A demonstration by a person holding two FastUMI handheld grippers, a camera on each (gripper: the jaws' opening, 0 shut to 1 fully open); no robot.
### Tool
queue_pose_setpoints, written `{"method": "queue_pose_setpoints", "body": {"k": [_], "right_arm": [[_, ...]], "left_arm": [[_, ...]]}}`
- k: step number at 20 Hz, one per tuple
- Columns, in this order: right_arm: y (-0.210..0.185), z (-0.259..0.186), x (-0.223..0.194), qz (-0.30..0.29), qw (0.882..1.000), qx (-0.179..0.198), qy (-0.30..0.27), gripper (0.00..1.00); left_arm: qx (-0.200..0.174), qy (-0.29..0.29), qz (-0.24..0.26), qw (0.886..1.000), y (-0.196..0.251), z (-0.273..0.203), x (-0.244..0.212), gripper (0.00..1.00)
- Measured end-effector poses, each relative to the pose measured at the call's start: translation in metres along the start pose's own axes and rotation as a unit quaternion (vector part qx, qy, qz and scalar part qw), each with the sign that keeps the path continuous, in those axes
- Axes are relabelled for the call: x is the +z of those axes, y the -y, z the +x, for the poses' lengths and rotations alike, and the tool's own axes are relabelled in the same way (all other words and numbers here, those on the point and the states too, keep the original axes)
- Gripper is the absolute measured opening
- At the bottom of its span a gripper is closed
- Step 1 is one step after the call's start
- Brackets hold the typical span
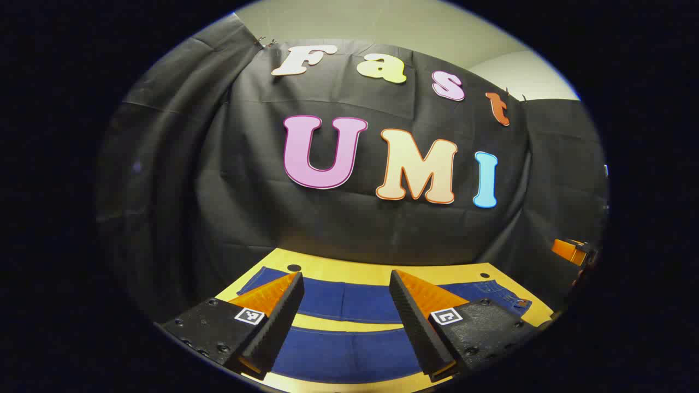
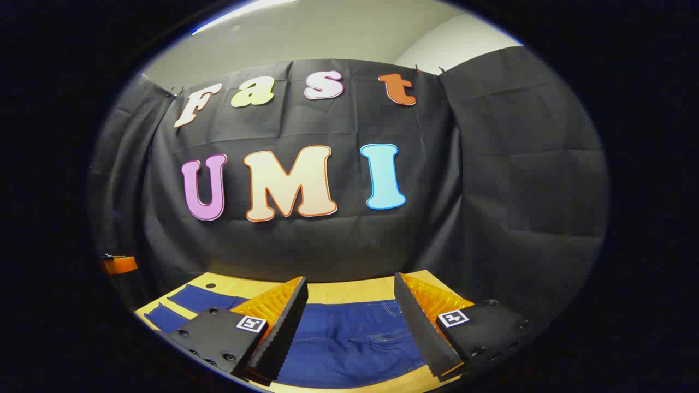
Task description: Grasp the waist and the cuffs of the jeans and fold them to make the two legs overlap; first hold the waist and fold one-third of the jeans toward the cuffs, then hold the cuffs and fold the remaining one-third in the same direction to finish folding.
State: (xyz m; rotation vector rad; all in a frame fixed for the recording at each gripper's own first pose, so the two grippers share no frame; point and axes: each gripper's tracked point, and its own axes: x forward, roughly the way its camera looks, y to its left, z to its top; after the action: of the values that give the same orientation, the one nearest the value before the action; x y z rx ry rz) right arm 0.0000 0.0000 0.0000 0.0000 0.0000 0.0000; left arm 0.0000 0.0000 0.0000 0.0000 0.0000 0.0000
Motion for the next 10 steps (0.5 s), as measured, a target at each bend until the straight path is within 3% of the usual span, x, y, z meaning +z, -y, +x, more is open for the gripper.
{"method": "queue_pose_setpoints", "body": {"k": [2, 3, 5, 6, 10], "right_arm": [[-0.007, -0.003, -0.008, -0.006, 1.0, 0.005, -0.015, 1.0], [-0.012, -0.007, -0.013, -0.005, 1.0, 0.01, -0.025, 0.94], [-0.02, -0.016, -0.019, 0.0, 0.999, 0.016, -0.036, 0.98], [-0.025, -0.019, -0.021, 0.001, 0.999, 0.018, -0.038, 0.94], [-0.041, -0.029, -0.033, -0.013, 0.998, 0.027, -0.054, 0.98]], "left_arm": [[-0.004, -0.003, -0.008, 1.0, -0.004, -0.004, -0.004, 0.94], [-0.006, -0.005, -0.009, 1.0, -0.005, -0.006, -0.007, 0.94], [-0.013, -0.011, -0.004, 1.0, -0.007, -0.009, -0.012, 0.94], [-0.016, -0.016, 0.001, 1.0, -0.01, -0.01, -0.017, 0.94], [-0.029, -0.034, 0.013, 0.999, -0.016, -0.016, -0.03, 0.94]]}}
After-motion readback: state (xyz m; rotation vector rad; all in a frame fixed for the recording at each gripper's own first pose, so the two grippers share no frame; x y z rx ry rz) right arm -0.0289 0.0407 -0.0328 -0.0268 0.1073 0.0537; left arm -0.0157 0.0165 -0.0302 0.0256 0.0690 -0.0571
